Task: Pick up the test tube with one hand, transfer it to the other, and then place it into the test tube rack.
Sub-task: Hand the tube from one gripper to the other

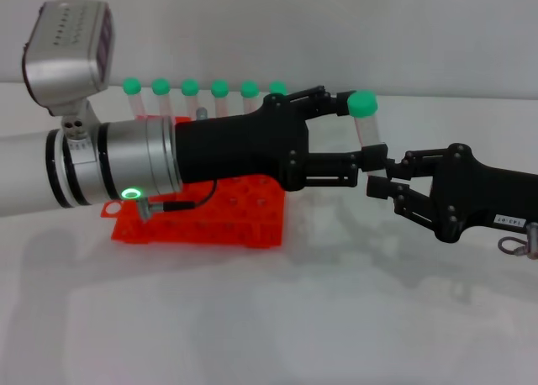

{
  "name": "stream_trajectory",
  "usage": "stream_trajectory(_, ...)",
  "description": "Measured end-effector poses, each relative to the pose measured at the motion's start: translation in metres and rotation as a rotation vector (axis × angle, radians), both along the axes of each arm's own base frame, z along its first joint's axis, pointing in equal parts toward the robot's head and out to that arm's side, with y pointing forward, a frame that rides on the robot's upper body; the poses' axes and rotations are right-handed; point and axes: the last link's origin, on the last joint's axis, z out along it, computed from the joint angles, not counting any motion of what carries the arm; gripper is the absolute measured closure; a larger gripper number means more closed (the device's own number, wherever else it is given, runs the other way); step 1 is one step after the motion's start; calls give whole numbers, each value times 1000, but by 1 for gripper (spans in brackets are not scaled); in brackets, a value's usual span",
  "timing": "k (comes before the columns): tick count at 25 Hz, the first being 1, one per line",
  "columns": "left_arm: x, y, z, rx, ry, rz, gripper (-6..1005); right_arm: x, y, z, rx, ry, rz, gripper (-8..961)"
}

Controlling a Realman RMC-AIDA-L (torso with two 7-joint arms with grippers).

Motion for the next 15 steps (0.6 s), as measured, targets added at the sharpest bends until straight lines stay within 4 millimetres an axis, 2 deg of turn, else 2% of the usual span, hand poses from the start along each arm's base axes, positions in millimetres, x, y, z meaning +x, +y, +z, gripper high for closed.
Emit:
stream_trajectory(11,-2,0,-3,-5,8,9,226,-1,1,2,6,12,2,743)
stream_trajectory(15,-1,1,-3,-4,13,16,405,-3,1,1,5,10,16,743)
